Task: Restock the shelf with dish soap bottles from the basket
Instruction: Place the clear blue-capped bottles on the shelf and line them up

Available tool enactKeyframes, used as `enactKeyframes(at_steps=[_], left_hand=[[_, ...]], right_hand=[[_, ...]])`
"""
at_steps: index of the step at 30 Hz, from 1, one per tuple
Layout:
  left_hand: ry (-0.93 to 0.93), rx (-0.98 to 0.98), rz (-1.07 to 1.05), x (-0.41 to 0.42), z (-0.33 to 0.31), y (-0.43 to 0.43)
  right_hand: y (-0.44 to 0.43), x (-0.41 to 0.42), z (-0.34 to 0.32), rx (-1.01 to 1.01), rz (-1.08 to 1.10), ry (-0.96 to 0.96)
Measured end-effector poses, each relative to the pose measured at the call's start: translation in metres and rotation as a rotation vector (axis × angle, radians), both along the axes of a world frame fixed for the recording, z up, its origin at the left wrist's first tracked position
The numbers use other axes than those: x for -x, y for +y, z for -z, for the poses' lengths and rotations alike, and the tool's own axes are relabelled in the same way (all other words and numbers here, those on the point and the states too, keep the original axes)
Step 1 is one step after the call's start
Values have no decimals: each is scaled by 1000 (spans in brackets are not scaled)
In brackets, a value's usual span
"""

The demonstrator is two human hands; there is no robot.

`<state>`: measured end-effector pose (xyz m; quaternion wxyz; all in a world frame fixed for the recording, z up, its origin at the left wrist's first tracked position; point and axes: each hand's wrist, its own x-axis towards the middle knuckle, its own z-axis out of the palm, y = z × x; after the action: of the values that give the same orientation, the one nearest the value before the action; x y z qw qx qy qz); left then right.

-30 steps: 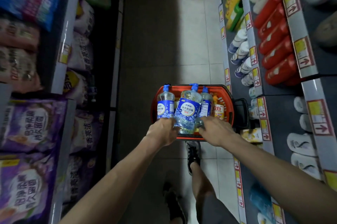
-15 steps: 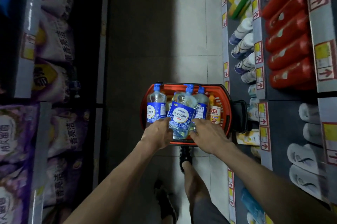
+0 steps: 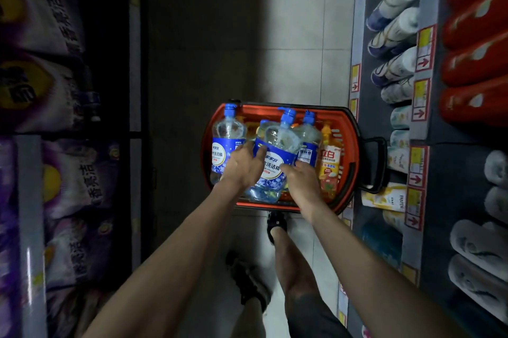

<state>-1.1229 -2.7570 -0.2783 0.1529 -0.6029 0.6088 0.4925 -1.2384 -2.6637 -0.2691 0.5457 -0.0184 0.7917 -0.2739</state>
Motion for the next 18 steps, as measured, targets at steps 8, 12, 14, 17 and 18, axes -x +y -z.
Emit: enactKeyframes(at_steps=[8,12,14,17,18], left_hand=[[217,-315,-472,6,27,-3],[358,-397,-681,4,44,1],[375,-402,-736,4,46,3],[407,-373,-795,4,44,7],[413,-359,-816,4,44,9]], right_hand=[[2,-17,22,-93,-25,47],[-2,-21,28,-115,-20,79],[-4,-23,30,-134,-36,95],[-4,-28,29,-134,-95,151],[-4,-30,29,-135,-110,162]])
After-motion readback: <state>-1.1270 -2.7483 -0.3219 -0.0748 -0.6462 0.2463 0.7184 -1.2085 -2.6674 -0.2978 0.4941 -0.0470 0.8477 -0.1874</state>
